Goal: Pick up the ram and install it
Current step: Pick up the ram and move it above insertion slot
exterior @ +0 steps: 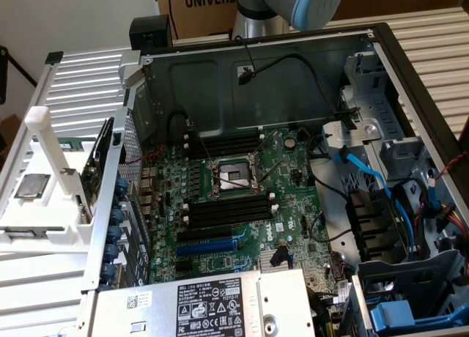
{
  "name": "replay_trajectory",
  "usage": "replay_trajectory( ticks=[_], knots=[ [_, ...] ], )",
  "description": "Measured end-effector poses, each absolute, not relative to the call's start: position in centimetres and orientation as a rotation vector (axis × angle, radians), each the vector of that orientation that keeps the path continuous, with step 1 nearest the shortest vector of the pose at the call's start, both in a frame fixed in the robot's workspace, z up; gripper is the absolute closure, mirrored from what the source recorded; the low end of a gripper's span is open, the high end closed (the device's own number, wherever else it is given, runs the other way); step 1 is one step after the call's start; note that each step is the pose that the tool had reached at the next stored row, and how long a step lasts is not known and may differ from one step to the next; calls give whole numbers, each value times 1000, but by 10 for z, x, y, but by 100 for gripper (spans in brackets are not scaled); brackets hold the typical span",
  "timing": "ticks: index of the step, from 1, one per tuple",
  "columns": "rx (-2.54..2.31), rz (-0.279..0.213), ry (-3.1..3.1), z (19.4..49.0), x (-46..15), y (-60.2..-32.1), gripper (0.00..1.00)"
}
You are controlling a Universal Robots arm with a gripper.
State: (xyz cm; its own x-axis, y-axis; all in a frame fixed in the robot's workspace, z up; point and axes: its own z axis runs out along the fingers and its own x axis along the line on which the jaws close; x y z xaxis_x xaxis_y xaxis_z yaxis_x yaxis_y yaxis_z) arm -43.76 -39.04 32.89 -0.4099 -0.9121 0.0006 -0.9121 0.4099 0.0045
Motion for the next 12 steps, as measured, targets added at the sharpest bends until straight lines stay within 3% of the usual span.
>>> replay_trajectory(
  ticks=[12],
  knots=[
    [1910,35,-2537,322,-447,-391,90]
  ],
)
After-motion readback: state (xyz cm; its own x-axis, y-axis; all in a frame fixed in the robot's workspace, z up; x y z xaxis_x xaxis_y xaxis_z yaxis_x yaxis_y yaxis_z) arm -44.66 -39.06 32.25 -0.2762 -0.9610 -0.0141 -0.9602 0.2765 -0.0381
